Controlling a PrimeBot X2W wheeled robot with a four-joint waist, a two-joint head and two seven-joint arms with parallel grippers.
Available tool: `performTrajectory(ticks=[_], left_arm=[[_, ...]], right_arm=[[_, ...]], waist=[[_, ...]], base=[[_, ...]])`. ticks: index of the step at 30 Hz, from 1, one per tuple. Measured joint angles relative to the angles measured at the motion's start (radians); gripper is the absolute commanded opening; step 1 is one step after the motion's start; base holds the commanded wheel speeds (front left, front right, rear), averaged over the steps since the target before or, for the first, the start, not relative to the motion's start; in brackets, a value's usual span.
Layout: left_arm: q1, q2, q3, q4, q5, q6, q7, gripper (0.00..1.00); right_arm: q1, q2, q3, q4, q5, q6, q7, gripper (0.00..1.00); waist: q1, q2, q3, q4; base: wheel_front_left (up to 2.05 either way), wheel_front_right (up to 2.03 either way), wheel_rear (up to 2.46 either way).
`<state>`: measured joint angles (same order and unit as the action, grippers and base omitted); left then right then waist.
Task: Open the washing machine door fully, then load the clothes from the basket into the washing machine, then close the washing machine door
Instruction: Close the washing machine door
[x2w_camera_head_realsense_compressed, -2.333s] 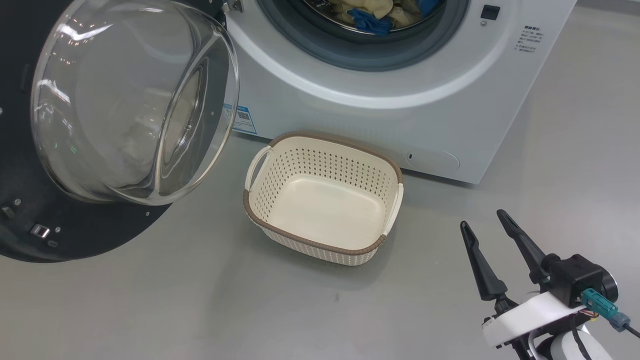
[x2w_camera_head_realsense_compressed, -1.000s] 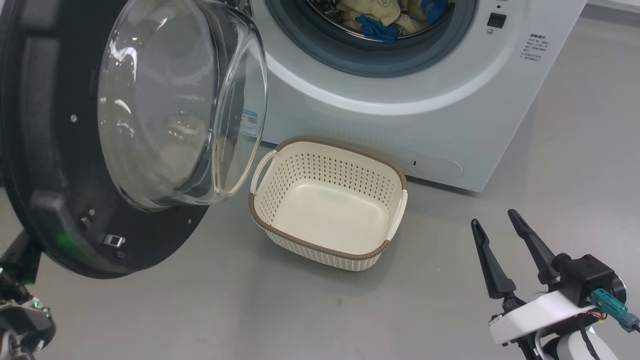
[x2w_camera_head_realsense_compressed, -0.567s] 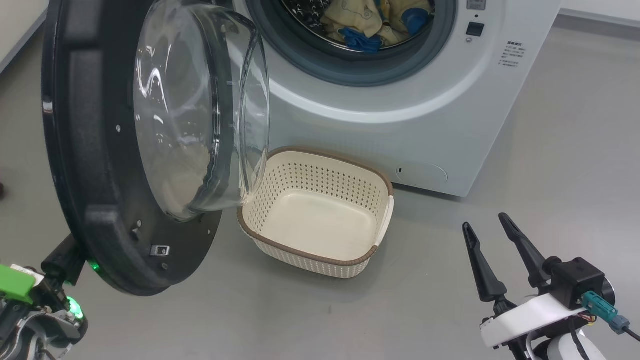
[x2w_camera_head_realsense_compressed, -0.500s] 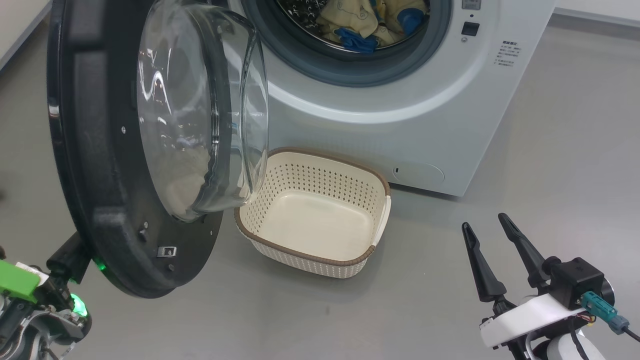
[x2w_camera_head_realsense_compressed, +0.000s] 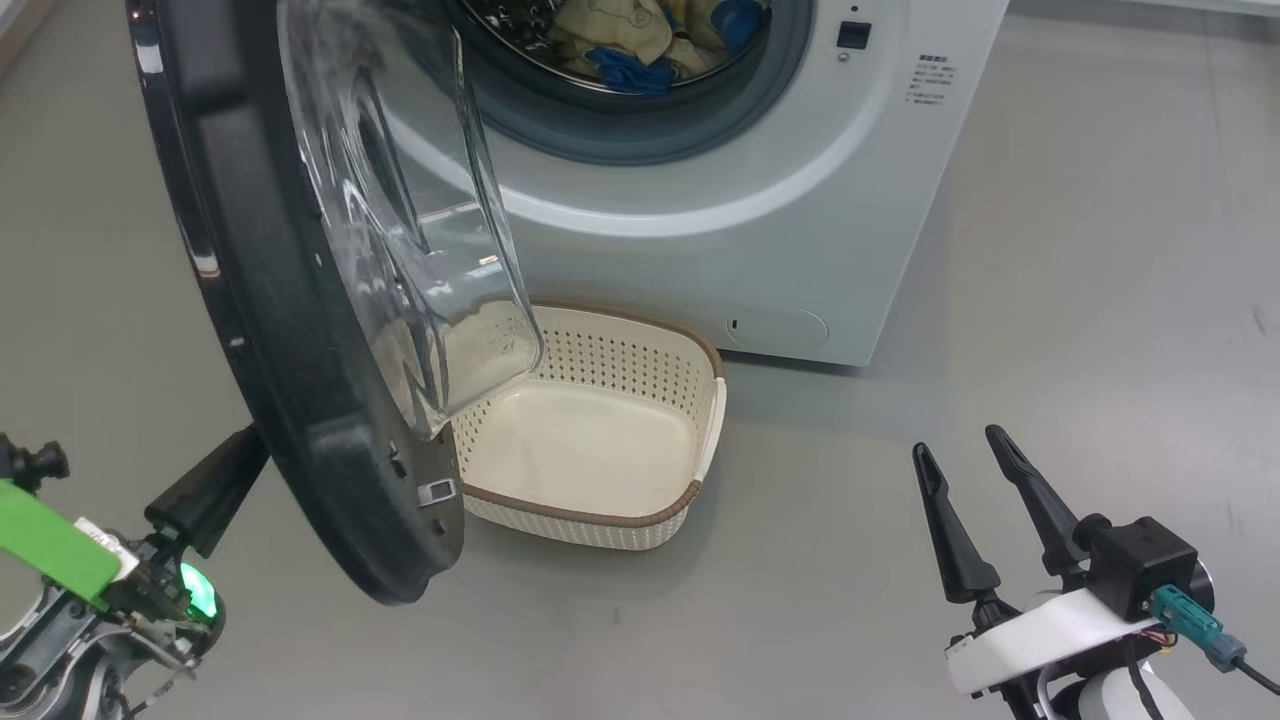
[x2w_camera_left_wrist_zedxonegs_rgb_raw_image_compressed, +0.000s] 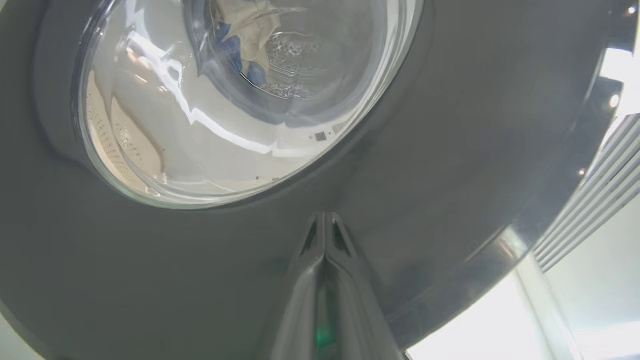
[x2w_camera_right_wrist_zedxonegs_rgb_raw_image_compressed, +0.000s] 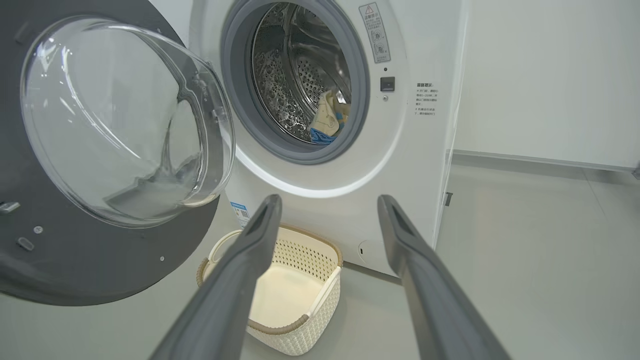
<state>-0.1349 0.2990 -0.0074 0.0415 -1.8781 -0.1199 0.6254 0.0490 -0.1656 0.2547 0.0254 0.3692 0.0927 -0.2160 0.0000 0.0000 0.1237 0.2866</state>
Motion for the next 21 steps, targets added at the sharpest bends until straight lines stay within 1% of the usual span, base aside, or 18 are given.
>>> performTrajectory(ticks=[8,17,21], left_arm=[[0.002,0.002,-0.018,-0.056,-0.004,0.000,0.017,0.00],[0.000,0.003,-0.024,-0.088,0.001,0.001,0.014,0.00],[-0.016,-0.001,-0.021,-0.086,0.024,0.010,-0.011,0.00]], right_arm=[[-0.009,0.008,0.003,0.000,0.000,0.000,-0.001,1.00],[-0.040,0.016,0.002,-0.002,0.003,0.000,-0.010,1.00],[-0.053,0.017,-0.002,-0.003,0.009,0.001,-0.011,1.00]], waist=[[0.0000,0.0000,0.017,-0.065],[0.0000,0.0000,0.050,-0.167],[0.0000,0.0000,0.072,-0.214]], base=[[0.00,0.00,0.00],[0.00,0.00,0.00],[0.00,0.00,0.00]])
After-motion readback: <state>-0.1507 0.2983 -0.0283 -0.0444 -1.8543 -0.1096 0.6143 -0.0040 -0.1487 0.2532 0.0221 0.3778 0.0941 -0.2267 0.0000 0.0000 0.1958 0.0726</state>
